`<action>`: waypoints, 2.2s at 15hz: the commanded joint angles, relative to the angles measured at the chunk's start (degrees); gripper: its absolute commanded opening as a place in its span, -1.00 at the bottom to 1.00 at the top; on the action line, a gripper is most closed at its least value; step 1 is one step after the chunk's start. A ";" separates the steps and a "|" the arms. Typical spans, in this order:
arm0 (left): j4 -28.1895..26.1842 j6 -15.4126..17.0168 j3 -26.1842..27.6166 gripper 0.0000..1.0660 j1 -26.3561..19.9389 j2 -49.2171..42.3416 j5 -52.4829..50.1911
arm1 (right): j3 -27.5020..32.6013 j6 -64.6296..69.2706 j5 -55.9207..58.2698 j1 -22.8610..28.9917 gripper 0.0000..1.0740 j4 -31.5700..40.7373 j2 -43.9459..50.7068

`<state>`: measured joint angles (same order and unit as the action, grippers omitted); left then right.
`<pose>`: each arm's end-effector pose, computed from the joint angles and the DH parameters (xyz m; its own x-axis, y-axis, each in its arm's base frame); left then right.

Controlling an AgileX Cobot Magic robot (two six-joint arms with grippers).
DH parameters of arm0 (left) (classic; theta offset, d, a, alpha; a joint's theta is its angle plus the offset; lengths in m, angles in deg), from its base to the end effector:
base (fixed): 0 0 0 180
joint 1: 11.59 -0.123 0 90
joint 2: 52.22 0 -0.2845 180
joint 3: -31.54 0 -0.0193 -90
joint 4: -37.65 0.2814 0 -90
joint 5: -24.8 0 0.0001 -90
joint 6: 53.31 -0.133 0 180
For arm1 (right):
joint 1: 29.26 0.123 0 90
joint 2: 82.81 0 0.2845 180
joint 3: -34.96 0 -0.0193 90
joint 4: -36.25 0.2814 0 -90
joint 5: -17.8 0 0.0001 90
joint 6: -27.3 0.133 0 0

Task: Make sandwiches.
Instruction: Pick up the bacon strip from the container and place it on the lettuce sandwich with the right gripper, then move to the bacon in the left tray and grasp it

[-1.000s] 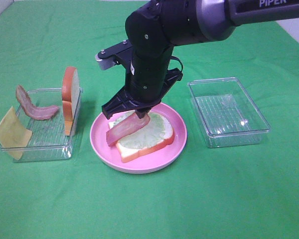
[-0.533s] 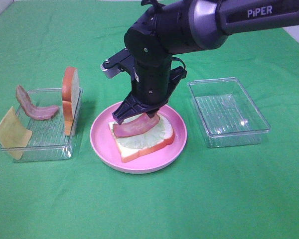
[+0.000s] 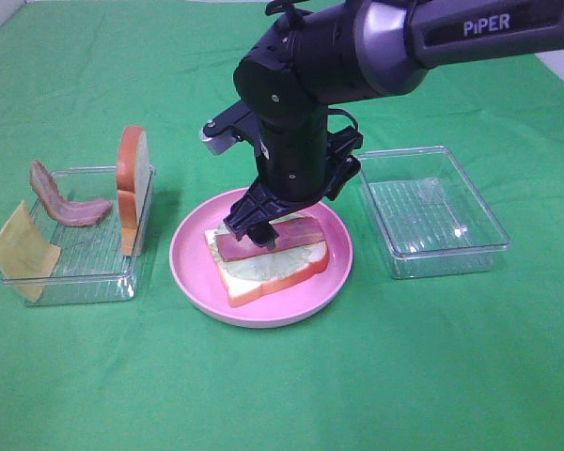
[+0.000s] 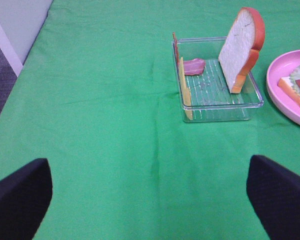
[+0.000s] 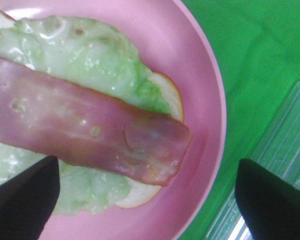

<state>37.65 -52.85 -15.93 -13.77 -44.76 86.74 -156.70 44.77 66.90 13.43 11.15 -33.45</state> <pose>0.0557 0.0021 0.2772 -0.4513 -0.0252 -0.8920 -0.0417 0.9991 -0.0072 0.3764 0.2892 0.0976 -0.7151 -0.6502 -0.2568 -0.5770 0.7563 -0.3082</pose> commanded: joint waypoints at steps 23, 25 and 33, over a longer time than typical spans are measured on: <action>0.00 0.00 -0.06 0.89 -0.06 -0.80 -0.29 | 17.53 -12.49 27.22 -0.06 0.79 16.04 48.41; 0.00 0.00 -0.06 0.89 -0.06 -0.80 -0.29 | 24.52 -11.23 27.22 -0.06 0.79 15.93 55.35; 0.00 0.00 -0.06 0.89 -0.06 -0.80 -0.29 | 52.71 -8.54 20.57 -17.36 0.79 19.08 83.48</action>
<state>37.65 -52.85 -15.93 -13.77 -44.76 86.74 -104.67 36.29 87.41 -2.73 29.72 49.28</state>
